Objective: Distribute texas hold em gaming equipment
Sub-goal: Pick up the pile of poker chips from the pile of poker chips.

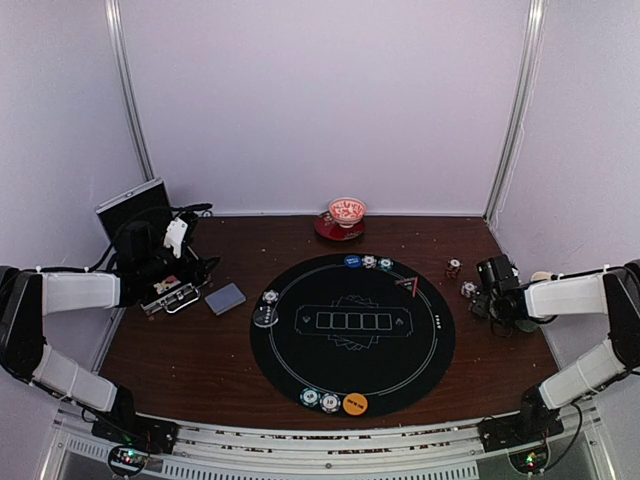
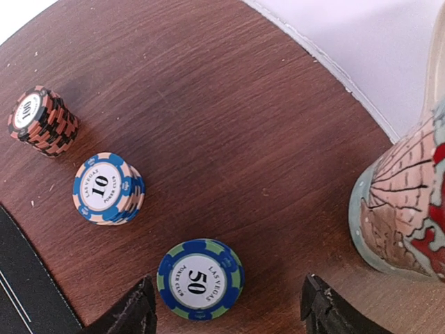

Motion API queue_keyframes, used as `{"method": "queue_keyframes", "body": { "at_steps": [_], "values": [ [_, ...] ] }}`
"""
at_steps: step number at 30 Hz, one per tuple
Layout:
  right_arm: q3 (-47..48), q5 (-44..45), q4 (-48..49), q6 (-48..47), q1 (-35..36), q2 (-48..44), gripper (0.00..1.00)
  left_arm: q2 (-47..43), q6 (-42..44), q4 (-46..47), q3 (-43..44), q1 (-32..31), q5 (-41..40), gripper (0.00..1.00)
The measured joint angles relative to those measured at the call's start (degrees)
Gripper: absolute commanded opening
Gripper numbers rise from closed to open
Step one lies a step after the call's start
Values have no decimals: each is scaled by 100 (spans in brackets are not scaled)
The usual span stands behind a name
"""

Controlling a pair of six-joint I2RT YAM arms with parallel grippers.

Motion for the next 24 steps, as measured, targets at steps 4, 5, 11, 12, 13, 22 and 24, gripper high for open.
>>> {"method": "queue_keyframes", "body": {
  "at_steps": [4, 5, 11, 12, 13, 22, 24],
  "values": [
    [0, -87, 81, -11, 0, 96, 72, 0, 0, 0, 0, 0, 9, 98],
    [0, -96, 90, -13, 0, 109, 72, 0, 0, 0, 0, 0, 9, 98],
    [13, -155, 155, -37, 0, 321, 72, 0, 0, 0, 0, 0, 9, 98],
    [13, -166, 155, -55, 0, 380, 72, 0, 0, 0, 0, 0, 9, 98],
    [13, -175, 151, -63, 0, 424, 71, 0, 0, 0, 0, 0, 11, 98],
    [28, -170, 153, -133, 0, 463, 64, 0, 0, 0, 0, 0, 11, 98],
    [37, -170, 153, -138, 0, 463, 62, 0, 0, 0, 0, 0, 11, 98]
  ]
}}
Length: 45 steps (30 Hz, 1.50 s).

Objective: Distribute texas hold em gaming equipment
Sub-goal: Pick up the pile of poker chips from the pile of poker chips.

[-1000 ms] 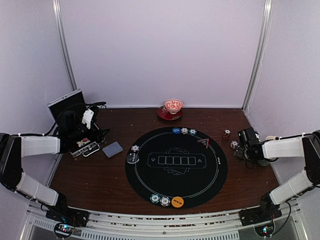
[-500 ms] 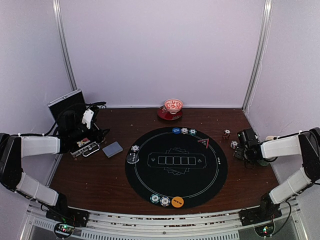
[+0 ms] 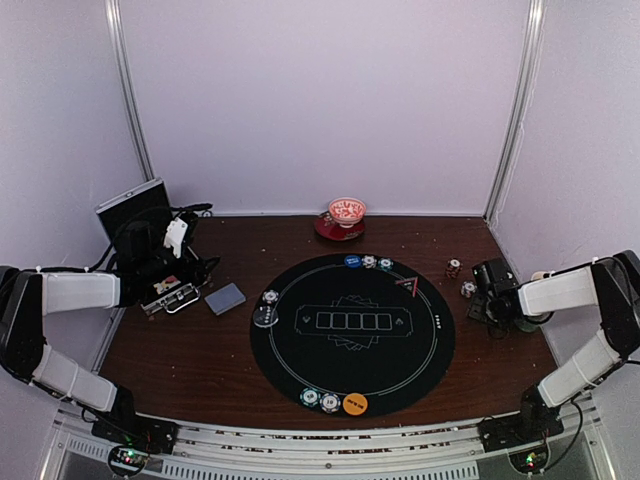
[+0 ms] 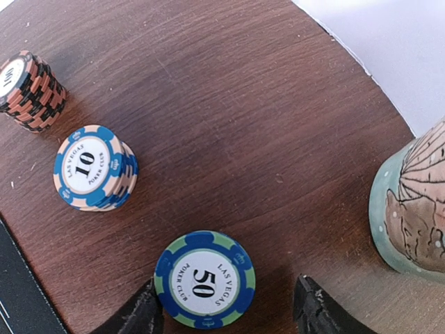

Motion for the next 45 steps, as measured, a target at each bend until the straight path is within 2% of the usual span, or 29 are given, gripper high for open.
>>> {"method": "queue_keyframes", "body": {
  "at_steps": [7, 22, 33, 45],
  "values": [
    [26, 2, 4, -22, 0, 28, 56, 0, 0, 2, 0, 0, 2, 98],
    [107, 37, 48, -101, 4, 232, 50, 0, -2, 0, 0, 0, 22, 98],
    [212, 149, 46, -138, 76, 310, 55, 2, -2, 0, 0, 0, 22, 98],
    [278, 264, 42, -142, 140, 369, 49, 0, -2, 0, 0, 0, 24, 98]
  ]
}}
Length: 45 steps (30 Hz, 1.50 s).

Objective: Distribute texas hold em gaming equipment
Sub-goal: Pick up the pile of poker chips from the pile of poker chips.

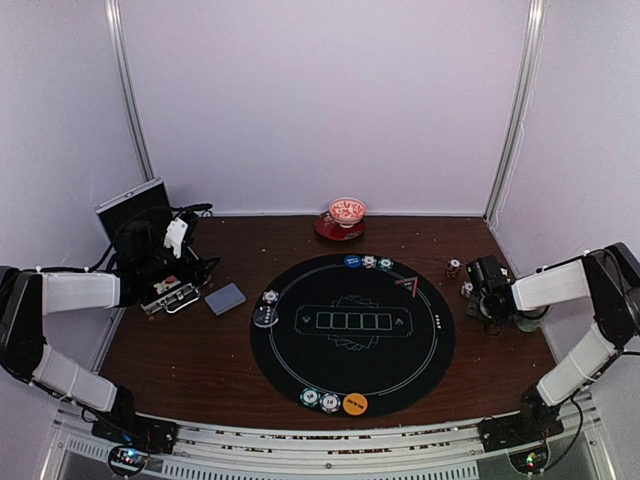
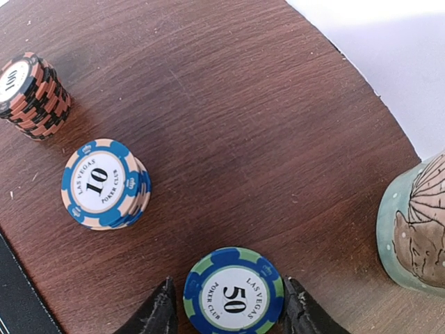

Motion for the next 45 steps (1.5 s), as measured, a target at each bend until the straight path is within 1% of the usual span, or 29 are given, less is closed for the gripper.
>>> {"method": "queue_keyframes", "body": {
  "at_steps": [6, 19, 21, 24, 26, 30, 35, 45],
  "values": [
    [0, 74, -2, 20, 0, 0, 46, 2, 2, 0, 0, 0, -2, 98],
    [44, 96, -48, 24, 0, 63, 44, 2, 2, 0, 0, 0, 0, 98],
    [57, 96, -57, 24, 0, 74, 42, 2, 0, 0, 0, 0, 0, 98],
    [74, 94, -70, 31, 2, 74, 33, 2, 0, 0, 0, 0, 0, 98],
    [76, 98, -70, 33, 0, 74, 32, 0, 2, 0, 0, 0, 0, 98],
    [76, 101, -81, 22, 2, 74, 23, 2, 2, 0, 0, 0, 0, 98],
    [76, 199, -155, 22, 109, -9, 15, 2, 0, 0, 0, 0, -2, 98],
    [122, 450, -269, -114, 789, -852, 15, 2, 2, 2, 0, 0, -13, 98]
  ]
}}
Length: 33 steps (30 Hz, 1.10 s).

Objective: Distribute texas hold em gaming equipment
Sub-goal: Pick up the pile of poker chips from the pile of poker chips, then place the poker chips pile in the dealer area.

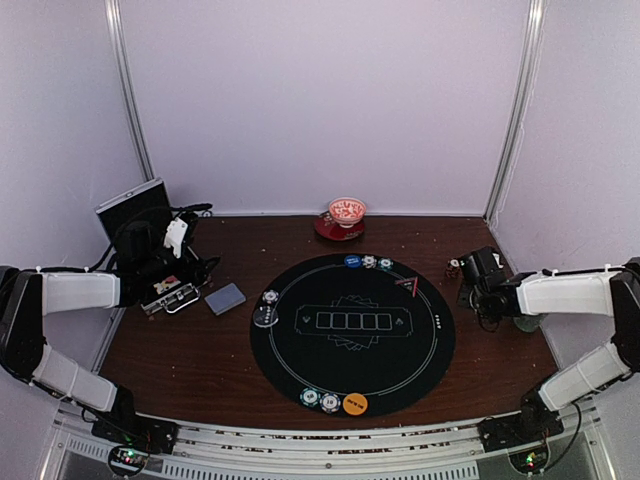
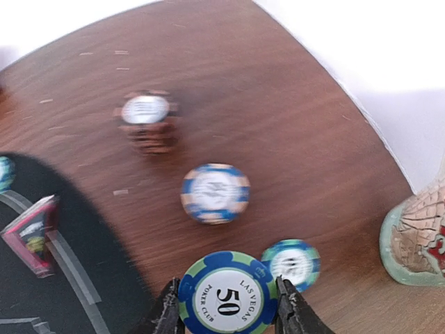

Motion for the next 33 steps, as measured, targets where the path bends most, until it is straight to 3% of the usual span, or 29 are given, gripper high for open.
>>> {"method": "queue_keyframes", "body": {
  "at_steps": [4, 9, 21, 29, 33],
  "values": [
    [431, 55, -240, -140, 654, -72, 15, 0, -2, 0, 0, 0, -17, 98],
    [1740, 20, -439, -426, 1521, 372, 15, 0, -2, -2, 0, 0, -39, 98],
    [6065, -723, -704, -1722, 2621, 4079, 15, -2, -4, 4, 0, 0, -79, 98],
    [7936, -1731, -715, -2356, 2817, 5759, 15, -2, -4, 7, 0, 0, -76, 98],
    [8439, -2166, -678, -2409, 2828, 6218, 16, -2, -4, 7, 0, 0, -76, 98]
  ]
}}
